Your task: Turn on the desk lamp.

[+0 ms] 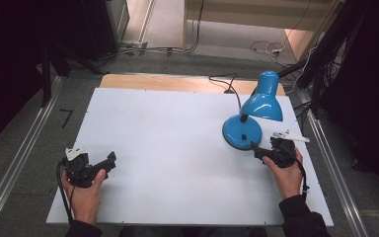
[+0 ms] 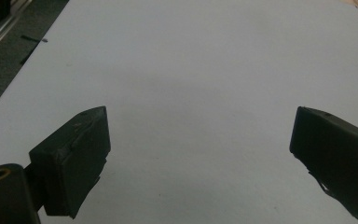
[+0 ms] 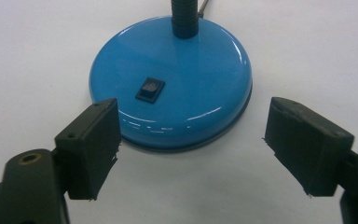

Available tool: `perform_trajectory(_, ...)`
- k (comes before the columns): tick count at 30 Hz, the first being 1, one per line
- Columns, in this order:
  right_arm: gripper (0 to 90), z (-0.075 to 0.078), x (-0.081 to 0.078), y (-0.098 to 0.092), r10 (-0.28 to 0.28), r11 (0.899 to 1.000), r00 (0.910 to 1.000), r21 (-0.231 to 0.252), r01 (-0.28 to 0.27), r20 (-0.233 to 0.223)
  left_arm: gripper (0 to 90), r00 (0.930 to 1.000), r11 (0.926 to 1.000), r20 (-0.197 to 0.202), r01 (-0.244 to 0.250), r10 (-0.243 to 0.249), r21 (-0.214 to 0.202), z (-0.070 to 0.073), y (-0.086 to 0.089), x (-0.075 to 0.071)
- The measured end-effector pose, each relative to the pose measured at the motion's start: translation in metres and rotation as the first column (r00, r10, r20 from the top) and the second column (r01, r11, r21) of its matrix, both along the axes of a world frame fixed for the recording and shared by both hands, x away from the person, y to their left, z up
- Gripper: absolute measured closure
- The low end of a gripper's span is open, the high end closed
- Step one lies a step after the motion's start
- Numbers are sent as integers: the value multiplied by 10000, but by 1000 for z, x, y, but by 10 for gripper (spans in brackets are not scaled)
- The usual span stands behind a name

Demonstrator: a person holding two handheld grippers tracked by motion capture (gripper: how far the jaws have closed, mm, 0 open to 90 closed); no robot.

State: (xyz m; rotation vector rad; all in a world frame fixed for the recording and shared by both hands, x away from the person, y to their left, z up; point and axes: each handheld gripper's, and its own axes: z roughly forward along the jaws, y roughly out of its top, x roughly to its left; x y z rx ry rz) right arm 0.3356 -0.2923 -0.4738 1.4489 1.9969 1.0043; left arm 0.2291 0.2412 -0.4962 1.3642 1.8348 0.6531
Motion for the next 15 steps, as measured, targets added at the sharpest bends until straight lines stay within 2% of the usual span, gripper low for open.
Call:
perform_trajectory(12, 225, -3, 9, 10, 3, 10000, 10000, -51, -2, 81, 55, 10000, 10000, 7, 24, -24, -18, 0, 1, 0)
perform_trajectory(15, 316, -4, 12, 12, -25, 10000, 9999, -7, 25, 122, 55, 10000, 10000, 2, 28, -28, -14, 0, 0, 0)
